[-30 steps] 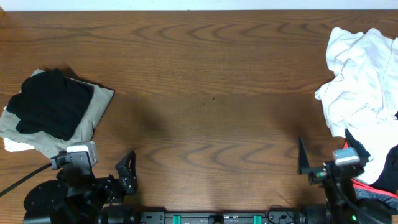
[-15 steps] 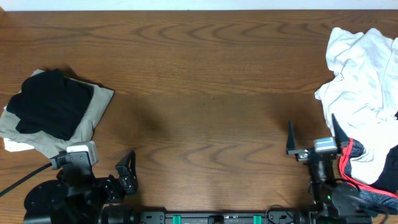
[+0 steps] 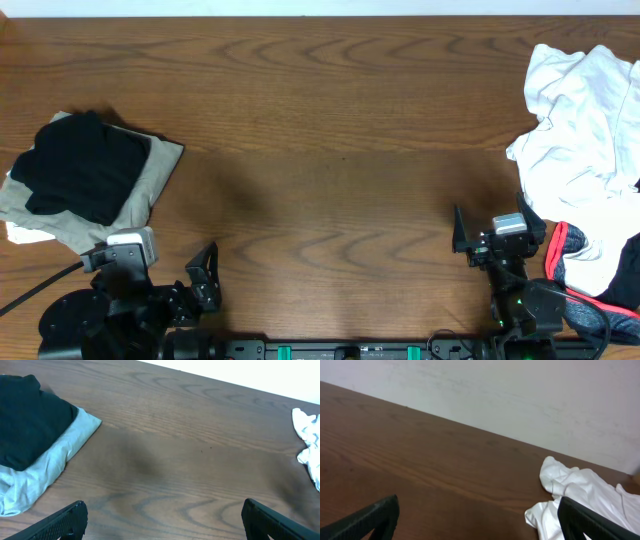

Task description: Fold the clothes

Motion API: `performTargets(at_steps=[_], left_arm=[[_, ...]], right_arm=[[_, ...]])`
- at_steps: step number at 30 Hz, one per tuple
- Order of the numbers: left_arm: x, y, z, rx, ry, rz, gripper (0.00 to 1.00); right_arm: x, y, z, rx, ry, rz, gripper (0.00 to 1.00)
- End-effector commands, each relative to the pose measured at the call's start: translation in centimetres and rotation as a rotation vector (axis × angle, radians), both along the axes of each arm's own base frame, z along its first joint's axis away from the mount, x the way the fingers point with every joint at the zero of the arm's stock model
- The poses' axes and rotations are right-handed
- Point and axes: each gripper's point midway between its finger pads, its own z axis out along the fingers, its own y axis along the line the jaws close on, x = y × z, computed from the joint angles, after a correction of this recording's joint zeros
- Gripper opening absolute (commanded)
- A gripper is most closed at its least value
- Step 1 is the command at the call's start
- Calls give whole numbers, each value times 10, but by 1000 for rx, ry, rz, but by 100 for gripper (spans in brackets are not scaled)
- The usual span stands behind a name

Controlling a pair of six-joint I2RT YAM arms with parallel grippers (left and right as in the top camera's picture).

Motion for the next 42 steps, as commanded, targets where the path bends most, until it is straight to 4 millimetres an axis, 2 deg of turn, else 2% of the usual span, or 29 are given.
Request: performTargets(at_steps=[1,33,37,40,42], left_arm=[[0,0,-1,13,0,-6,98],[0,0,-5,13,12,-6,98],[2,5,-20,34,48,10,98],[7,13,-45,60,87,44,98],[18,16,-61,69,64,56,98]], right_arm=[[0,-3,0,23,2,-17,99],[0,-3,0,23,2,-17,99],[0,-3,0,23,2,-16,99],[0,-3,0,23,2,-17,99],[0,-3,0,23,2,-17,99]])
